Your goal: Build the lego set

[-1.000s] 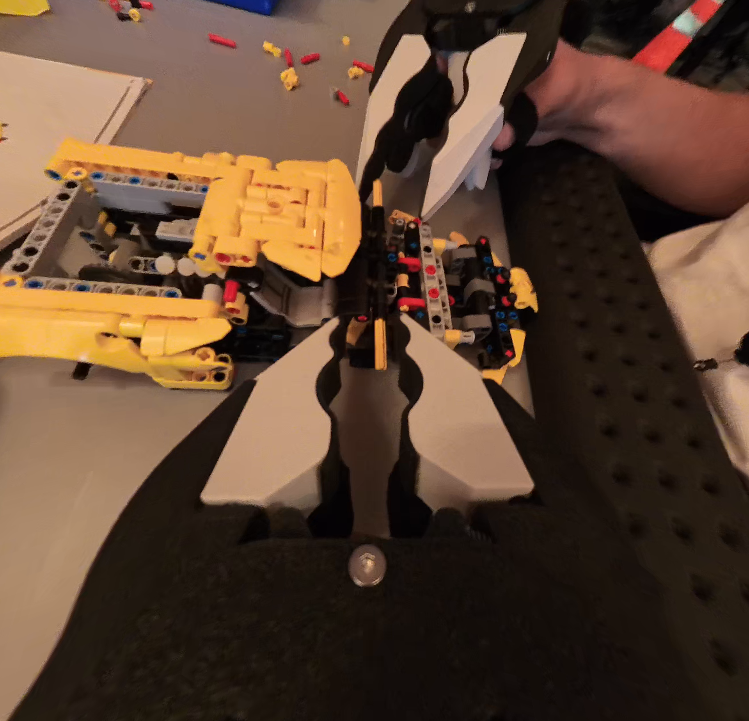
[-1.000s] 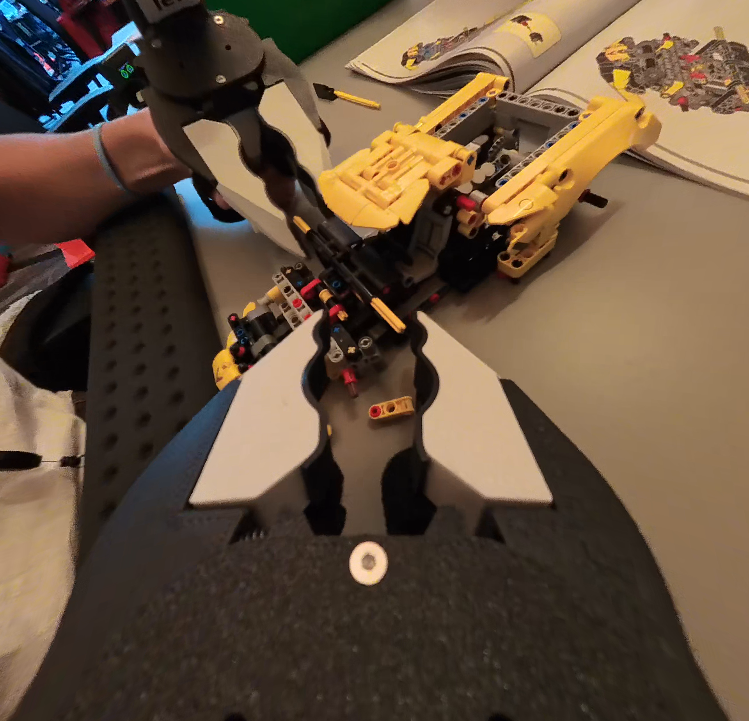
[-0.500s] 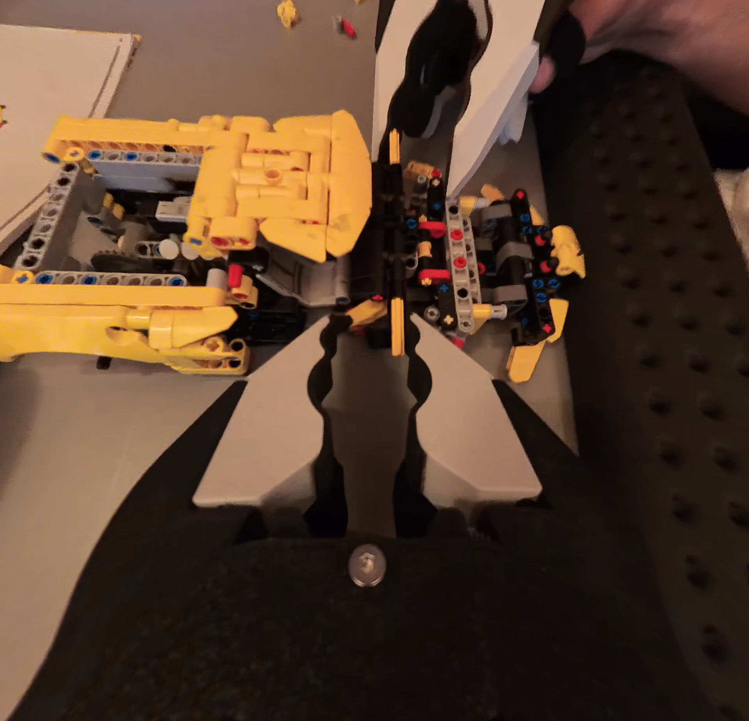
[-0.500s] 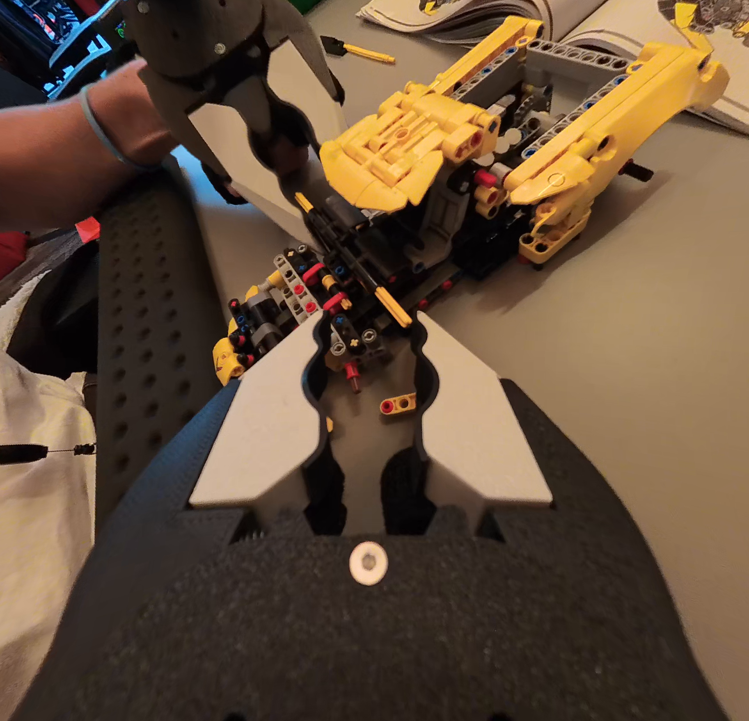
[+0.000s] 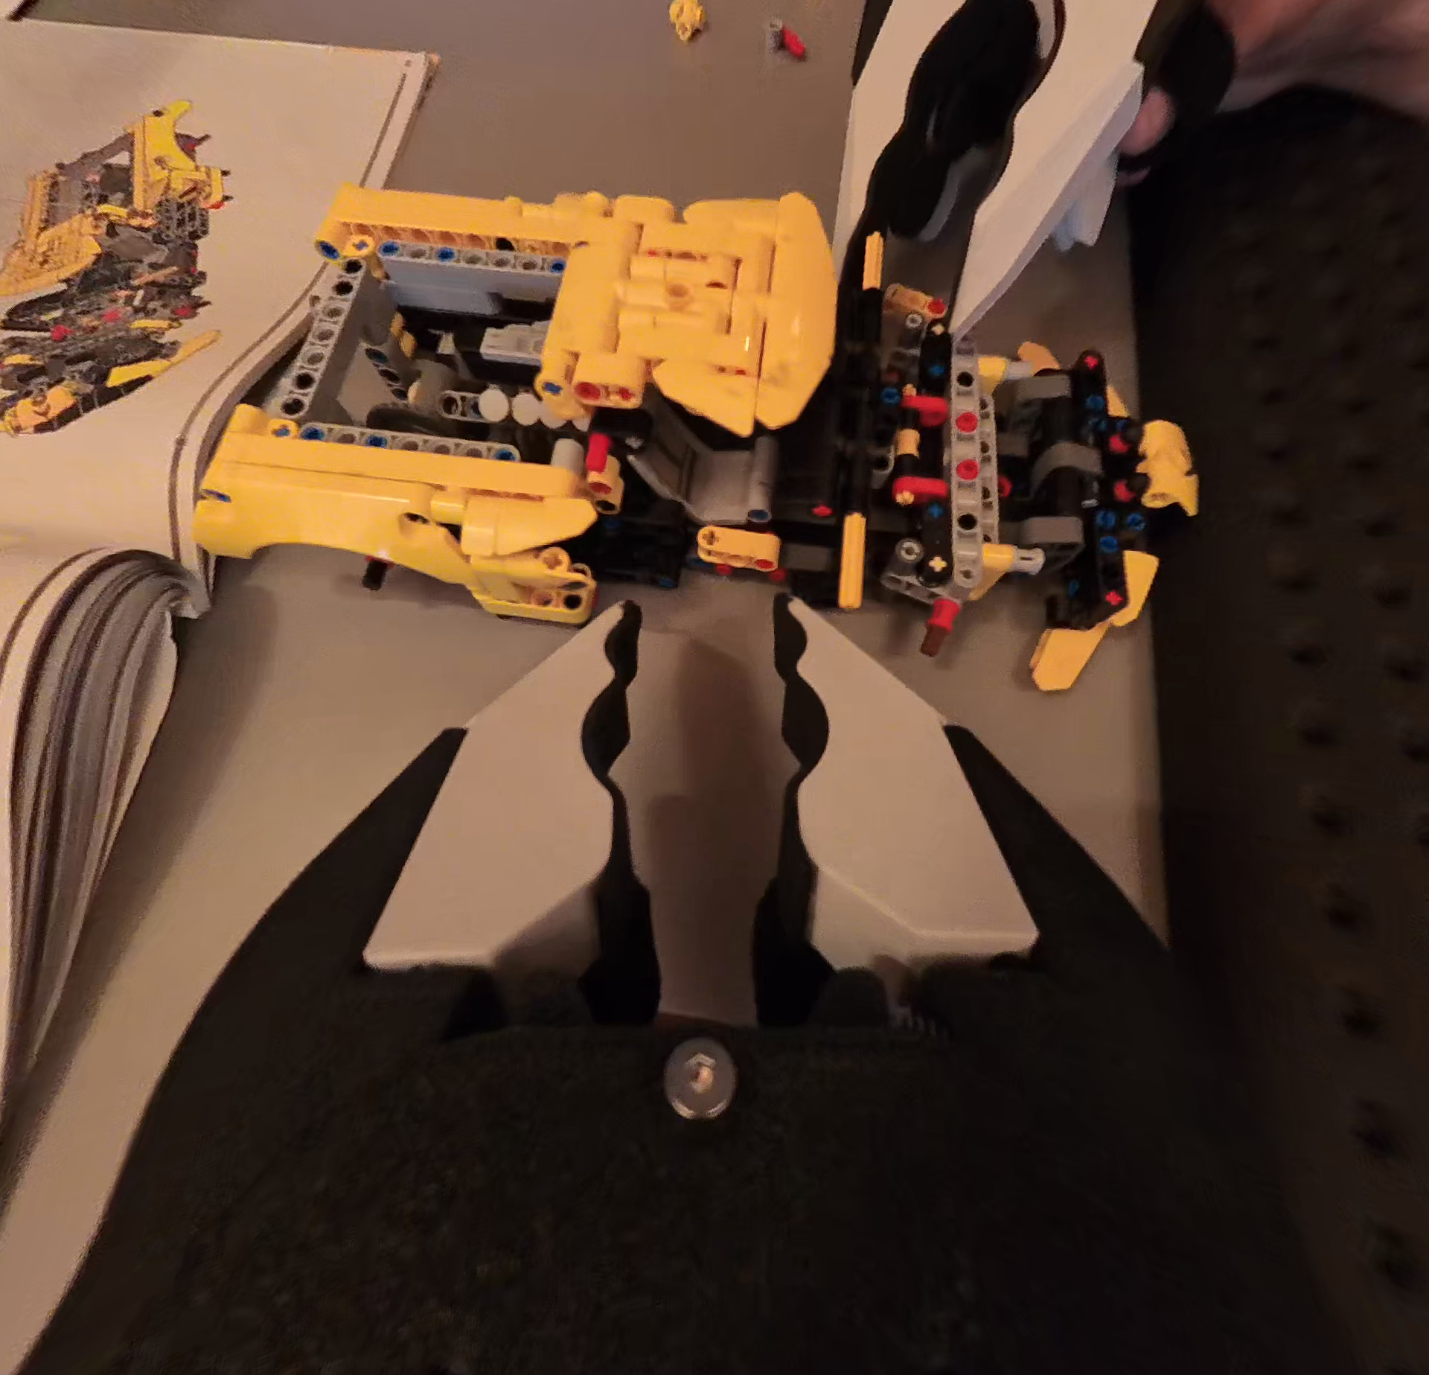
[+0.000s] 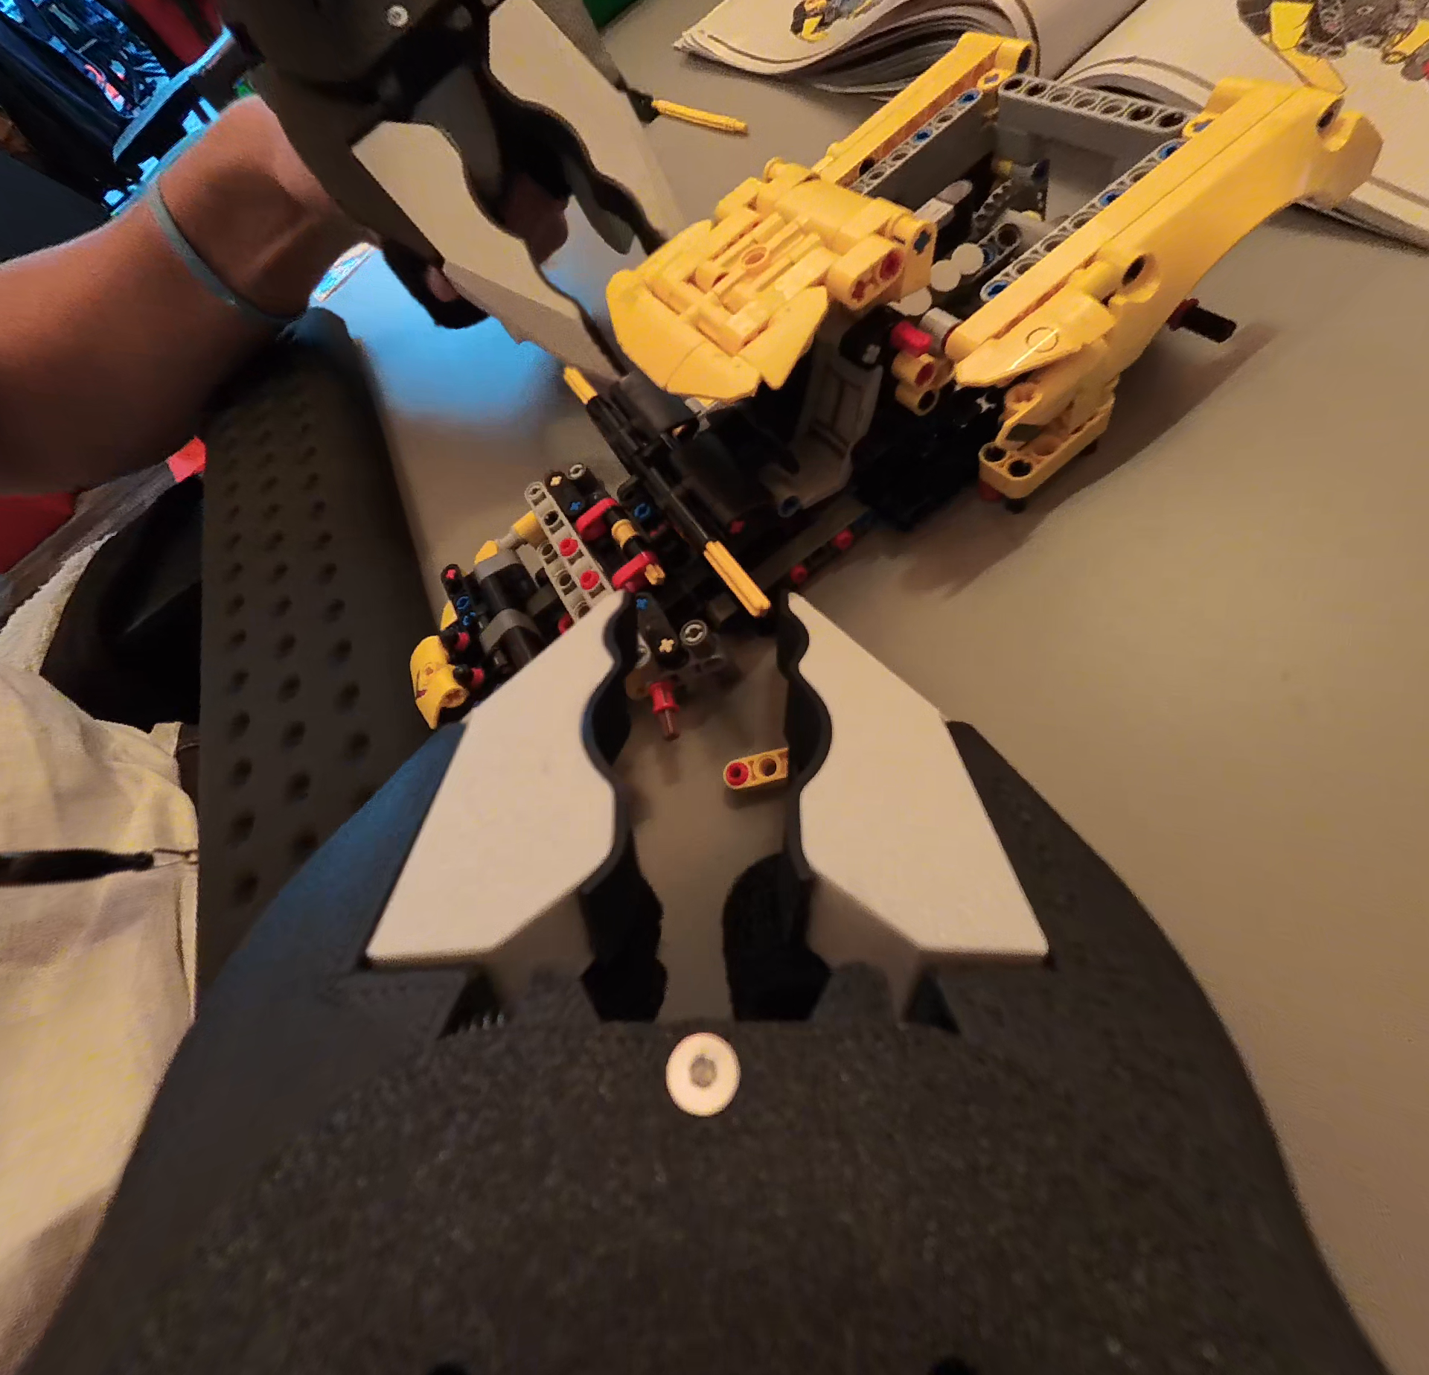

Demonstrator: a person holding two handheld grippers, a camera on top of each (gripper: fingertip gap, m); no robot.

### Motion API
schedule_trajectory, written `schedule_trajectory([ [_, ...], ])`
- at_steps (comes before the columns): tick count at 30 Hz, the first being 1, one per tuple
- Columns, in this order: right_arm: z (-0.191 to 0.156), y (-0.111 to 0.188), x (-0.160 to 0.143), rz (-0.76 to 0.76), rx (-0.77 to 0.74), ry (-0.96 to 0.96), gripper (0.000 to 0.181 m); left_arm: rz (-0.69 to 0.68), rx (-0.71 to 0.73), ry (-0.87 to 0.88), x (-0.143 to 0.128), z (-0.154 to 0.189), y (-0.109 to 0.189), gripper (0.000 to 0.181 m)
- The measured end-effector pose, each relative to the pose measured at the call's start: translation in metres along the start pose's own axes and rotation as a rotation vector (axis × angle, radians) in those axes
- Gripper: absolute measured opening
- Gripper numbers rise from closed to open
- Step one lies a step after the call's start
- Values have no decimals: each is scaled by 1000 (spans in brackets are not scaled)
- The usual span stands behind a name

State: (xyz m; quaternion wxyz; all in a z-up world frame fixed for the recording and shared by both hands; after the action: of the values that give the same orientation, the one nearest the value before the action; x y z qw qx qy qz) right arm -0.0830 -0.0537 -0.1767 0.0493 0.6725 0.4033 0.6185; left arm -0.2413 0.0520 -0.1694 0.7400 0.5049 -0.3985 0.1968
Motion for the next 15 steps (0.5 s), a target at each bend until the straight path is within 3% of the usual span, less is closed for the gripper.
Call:
schedule_trajectory([
  [4, 1, 1, 1, 11, -12, 0, 34, -45, 20, -54, -2, -7, -4, 33],
  [9, 4, -6, 5, 7, -49, 47, 19, 8, -43, -52, 5, -3, -11, 31],
  [15, 3, -10, 4, -32, -11, 25, 18, 40, -90, -19, 3, -4, -21, 29],
])
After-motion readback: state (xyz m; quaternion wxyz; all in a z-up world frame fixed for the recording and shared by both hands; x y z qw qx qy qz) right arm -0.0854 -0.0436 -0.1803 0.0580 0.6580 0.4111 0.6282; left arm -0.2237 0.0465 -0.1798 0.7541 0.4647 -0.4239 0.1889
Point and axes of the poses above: each gripper's, where its closed fingertips meet, y back along the fingers, x out of its top, z = x × y across the jaws, the point moved 6 cm from there along y, back along the fingers, and after that the axes turned 15 degrees about -x, right-handed, at the moved point
